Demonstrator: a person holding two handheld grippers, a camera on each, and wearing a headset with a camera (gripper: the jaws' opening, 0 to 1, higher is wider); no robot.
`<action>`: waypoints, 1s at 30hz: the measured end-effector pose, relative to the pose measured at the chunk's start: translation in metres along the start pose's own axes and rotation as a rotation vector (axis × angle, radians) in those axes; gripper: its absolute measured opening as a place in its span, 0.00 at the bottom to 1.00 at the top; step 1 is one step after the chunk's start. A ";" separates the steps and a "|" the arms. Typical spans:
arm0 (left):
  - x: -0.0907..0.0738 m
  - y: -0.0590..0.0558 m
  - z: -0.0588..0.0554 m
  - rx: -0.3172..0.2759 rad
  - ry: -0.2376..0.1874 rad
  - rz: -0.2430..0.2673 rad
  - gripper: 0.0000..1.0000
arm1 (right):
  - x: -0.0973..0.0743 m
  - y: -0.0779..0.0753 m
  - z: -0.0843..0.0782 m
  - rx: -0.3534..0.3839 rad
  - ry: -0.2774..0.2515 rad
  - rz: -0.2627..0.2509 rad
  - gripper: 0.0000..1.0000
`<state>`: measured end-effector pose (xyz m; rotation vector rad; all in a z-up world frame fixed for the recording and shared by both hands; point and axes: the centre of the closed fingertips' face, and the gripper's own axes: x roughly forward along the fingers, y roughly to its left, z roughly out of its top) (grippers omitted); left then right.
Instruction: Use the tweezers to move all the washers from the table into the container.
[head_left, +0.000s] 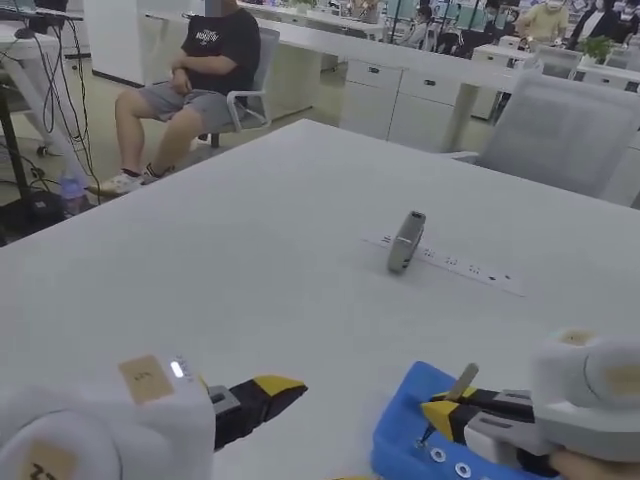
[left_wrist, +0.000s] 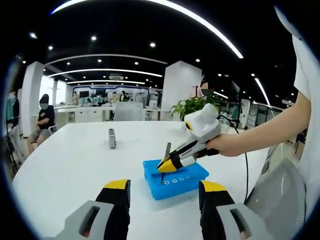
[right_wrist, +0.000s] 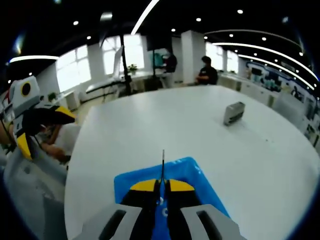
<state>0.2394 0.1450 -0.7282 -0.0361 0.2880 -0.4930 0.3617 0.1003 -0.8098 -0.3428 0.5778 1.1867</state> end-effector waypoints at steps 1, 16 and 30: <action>0.000 0.000 0.000 0.000 0.001 -0.001 0.55 | 0.001 0.000 0.000 0.001 0.001 0.000 0.03; 0.001 -0.004 0.001 -0.008 -0.004 -0.024 0.56 | 0.005 -0.004 -0.003 0.001 0.001 -0.016 0.04; 0.006 -0.022 -0.001 -0.035 0.023 -0.128 0.63 | -0.049 0.016 0.022 -0.023 -0.108 -0.019 0.04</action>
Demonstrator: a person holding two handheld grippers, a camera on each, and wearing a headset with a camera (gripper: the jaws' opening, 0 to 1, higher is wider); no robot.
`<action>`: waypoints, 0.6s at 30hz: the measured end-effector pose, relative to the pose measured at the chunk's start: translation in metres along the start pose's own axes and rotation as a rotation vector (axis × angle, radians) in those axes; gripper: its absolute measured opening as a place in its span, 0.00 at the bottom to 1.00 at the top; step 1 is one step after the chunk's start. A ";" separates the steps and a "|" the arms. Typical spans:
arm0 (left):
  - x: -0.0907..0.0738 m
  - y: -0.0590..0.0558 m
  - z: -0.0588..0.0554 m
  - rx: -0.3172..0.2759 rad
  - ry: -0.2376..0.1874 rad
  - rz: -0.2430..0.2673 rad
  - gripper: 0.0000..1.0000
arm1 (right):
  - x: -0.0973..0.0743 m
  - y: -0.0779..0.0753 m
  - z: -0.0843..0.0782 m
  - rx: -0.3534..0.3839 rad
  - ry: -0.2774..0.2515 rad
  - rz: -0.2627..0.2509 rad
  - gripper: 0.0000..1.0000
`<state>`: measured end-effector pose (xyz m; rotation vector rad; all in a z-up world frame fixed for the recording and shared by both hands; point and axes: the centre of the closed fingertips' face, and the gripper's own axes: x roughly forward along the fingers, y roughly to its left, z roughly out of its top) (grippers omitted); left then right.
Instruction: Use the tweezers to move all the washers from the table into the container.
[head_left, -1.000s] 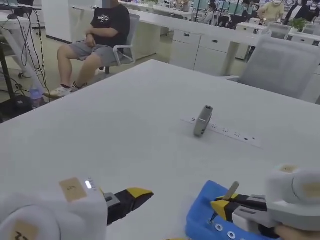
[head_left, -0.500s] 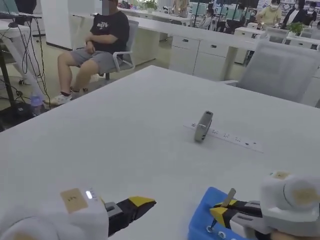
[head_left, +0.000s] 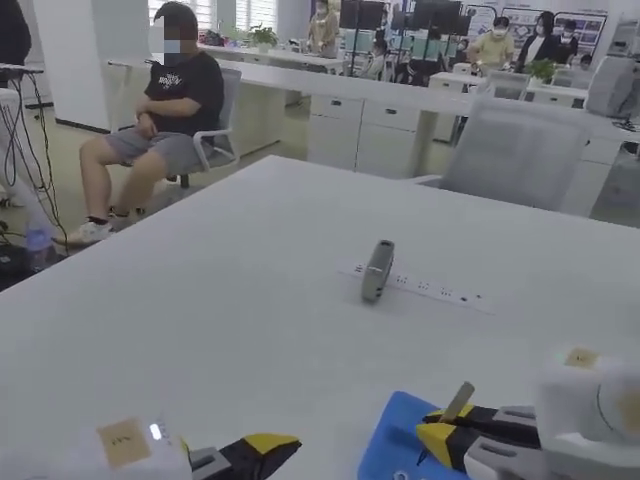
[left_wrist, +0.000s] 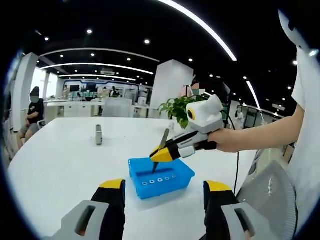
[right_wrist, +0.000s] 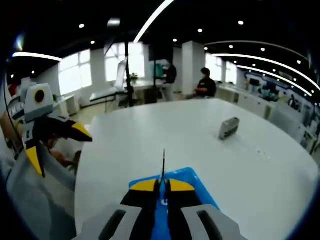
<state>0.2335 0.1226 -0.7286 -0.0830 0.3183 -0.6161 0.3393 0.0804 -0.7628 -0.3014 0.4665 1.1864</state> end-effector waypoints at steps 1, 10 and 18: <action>0.001 -0.004 0.000 0.008 0.005 -0.016 0.63 | -0.004 0.003 0.001 0.004 -0.007 0.003 0.04; 0.006 -0.032 -0.004 0.033 0.081 -0.175 0.52 | -0.043 0.026 -0.005 0.001 -0.019 0.027 0.04; 0.010 -0.056 0.018 0.085 0.097 -0.293 0.37 | -0.060 0.050 -0.017 -0.002 0.005 0.088 0.04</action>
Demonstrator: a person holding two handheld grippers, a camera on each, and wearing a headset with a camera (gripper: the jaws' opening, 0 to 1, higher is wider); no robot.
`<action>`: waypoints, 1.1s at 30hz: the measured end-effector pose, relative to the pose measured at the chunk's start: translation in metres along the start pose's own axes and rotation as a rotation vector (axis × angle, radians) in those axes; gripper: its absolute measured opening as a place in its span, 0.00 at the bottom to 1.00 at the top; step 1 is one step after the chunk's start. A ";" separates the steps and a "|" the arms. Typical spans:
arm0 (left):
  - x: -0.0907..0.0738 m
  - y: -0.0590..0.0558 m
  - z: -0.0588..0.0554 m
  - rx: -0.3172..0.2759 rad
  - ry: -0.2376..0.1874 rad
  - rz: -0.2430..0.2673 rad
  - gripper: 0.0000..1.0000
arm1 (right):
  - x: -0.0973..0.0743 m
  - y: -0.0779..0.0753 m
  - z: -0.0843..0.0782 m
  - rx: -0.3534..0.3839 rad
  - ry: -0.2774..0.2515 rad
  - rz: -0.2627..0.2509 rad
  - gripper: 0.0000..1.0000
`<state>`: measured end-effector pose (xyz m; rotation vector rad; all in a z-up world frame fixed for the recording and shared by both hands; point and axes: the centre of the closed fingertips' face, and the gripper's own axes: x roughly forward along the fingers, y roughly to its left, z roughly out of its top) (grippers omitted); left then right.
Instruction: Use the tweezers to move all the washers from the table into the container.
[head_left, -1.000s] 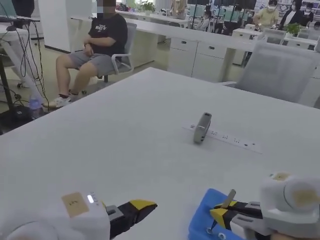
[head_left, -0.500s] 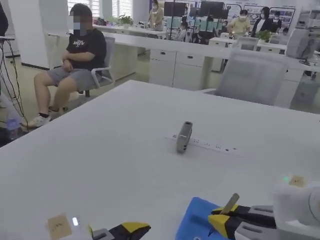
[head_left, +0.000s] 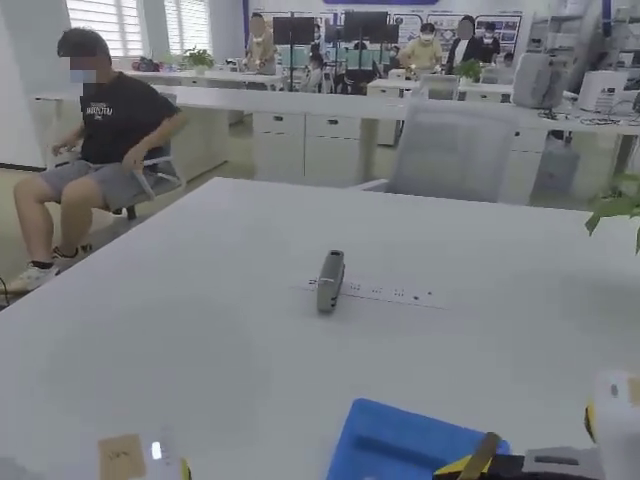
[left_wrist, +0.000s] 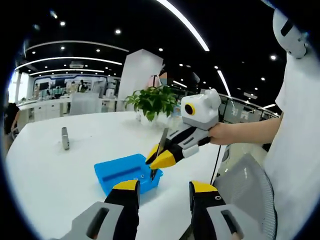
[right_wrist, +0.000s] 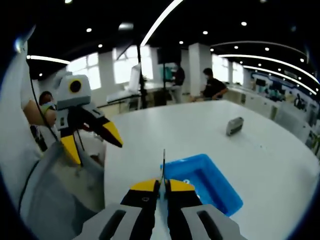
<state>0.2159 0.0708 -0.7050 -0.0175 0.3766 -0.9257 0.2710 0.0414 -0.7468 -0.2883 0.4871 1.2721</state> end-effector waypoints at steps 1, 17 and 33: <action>0.001 -0.003 0.005 0.019 0.003 -0.020 0.35 | -0.001 0.004 -0.002 0.000 0.005 0.011 0.04; 0.024 -0.040 0.000 0.134 0.125 -0.247 0.17 | -0.001 0.071 -0.033 -0.179 0.133 0.176 0.03; 0.036 -0.060 -0.023 0.297 0.264 -0.381 0.00 | 0.002 0.084 -0.055 -0.318 0.238 0.176 0.03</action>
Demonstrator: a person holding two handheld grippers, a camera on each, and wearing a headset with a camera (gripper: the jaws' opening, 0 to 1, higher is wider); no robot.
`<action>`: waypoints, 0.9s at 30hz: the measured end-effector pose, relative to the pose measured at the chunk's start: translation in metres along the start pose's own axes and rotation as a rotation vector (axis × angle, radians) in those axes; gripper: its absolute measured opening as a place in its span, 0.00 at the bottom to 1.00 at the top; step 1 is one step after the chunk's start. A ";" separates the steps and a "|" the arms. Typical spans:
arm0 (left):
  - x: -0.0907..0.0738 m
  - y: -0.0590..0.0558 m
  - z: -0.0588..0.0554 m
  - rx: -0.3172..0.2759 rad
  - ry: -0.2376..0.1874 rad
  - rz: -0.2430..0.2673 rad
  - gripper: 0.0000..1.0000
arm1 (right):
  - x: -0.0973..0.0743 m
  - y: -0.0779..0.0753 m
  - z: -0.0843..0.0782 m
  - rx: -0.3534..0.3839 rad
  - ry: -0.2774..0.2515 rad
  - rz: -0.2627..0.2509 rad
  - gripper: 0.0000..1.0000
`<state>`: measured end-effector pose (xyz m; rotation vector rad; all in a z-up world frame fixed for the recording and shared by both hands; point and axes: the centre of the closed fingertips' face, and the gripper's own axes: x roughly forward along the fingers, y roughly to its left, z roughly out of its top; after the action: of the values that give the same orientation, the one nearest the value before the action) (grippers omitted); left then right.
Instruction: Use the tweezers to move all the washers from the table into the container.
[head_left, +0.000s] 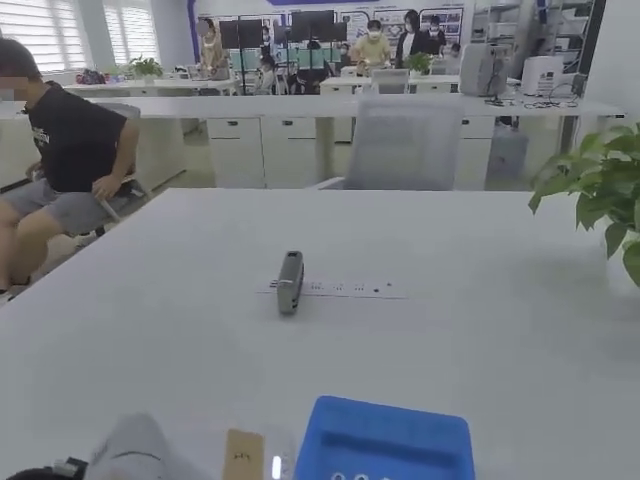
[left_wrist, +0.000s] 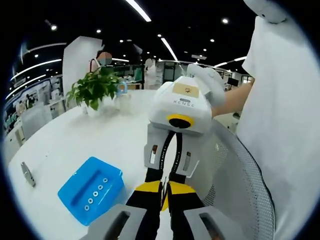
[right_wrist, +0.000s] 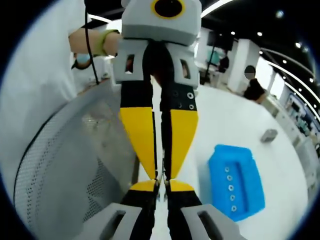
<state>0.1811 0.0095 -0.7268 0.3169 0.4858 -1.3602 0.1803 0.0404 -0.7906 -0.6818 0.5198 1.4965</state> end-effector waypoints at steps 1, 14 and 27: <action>-0.001 0.001 0.001 -0.001 -0.002 -0.004 0.00 | 0.000 0.001 -0.002 0.008 0.000 -0.003 0.03; 0.008 0.006 -0.020 0.061 0.128 -0.025 0.00 | 0.000 -0.005 -0.029 0.086 0.040 -0.070 0.04; 0.019 0.019 -0.063 0.075 0.274 0.010 0.00 | 0.020 -0.011 -0.050 0.138 0.039 -0.089 0.06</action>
<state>0.1932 0.0279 -0.7921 0.5710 0.6600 -1.3331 0.1965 0.0213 -0.8391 -0.6190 0.6096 1.3531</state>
